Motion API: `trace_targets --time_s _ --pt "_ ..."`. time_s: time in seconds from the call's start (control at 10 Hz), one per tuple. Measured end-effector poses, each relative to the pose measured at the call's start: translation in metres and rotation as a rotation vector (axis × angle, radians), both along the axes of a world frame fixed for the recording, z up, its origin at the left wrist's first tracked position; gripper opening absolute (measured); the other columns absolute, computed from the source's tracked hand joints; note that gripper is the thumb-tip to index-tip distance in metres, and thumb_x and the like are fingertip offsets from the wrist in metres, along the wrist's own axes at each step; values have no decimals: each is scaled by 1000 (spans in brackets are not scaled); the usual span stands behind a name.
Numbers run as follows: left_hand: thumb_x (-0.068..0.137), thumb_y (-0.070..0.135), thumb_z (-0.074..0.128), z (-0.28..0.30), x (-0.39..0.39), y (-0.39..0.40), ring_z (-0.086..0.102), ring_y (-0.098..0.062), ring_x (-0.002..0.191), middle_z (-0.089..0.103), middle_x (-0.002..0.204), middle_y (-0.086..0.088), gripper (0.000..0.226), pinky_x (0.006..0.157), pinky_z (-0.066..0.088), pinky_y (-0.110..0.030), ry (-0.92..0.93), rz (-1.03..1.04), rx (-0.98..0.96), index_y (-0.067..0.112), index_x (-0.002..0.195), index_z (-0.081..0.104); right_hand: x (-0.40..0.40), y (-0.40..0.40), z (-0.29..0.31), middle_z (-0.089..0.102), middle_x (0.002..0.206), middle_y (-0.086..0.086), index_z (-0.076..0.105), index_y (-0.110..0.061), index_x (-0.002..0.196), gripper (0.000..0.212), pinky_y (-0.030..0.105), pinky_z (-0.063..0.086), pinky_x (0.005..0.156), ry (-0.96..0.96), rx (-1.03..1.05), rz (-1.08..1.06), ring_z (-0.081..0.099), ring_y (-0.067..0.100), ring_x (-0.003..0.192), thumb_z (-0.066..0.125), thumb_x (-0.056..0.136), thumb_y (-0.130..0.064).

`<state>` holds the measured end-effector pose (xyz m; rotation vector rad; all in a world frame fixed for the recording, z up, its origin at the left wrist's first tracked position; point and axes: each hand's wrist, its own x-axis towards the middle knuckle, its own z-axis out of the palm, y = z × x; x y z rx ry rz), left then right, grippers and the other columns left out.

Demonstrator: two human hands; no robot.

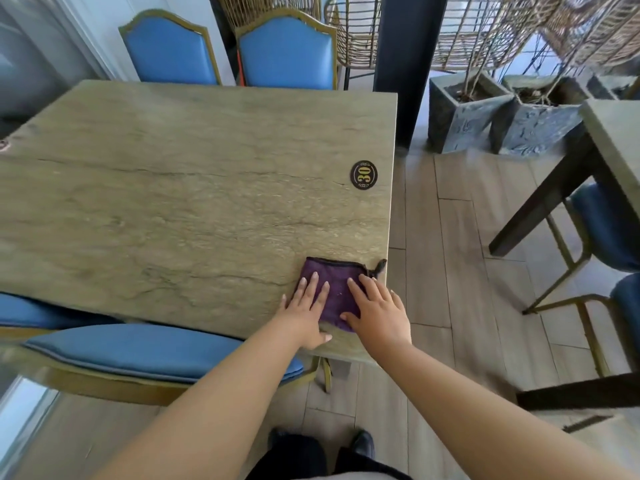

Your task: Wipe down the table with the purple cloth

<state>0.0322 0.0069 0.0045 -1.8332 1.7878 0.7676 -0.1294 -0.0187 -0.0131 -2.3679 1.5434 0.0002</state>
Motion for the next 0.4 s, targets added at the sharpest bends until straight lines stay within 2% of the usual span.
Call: trace_targets --time_s 0.2,0.3,0.4 --pt "94 49 49 14 4 -1 -23 -22 146 -38 152 -2 95 119 -6 -51 -67 -86 -8 24 149 -25 -7 9 7 5 160 -8 7 -36 151 67 46 11 118 86 35 -82 8 26 146 34 94 -59" --pt "96 43 48 26 9 2 -12 -22 149 -26 158 -5 85 120 1 -47 -46 -138 -34 21 153 -11 -10 17 16 9 160 -7 11 -33 151 65 48 7 118 128 41 -77 6 25 147 37 95 -54" --pt "98 43 44 44 16 7 7 -25 149 -6 162 -7 74 120 15 -40 -27 -164 27 15 155 5 -10 28 25 24 156 -3 30 -30 146 54 48 8 118 120 7 -66 11 24 145 44 95 -42"
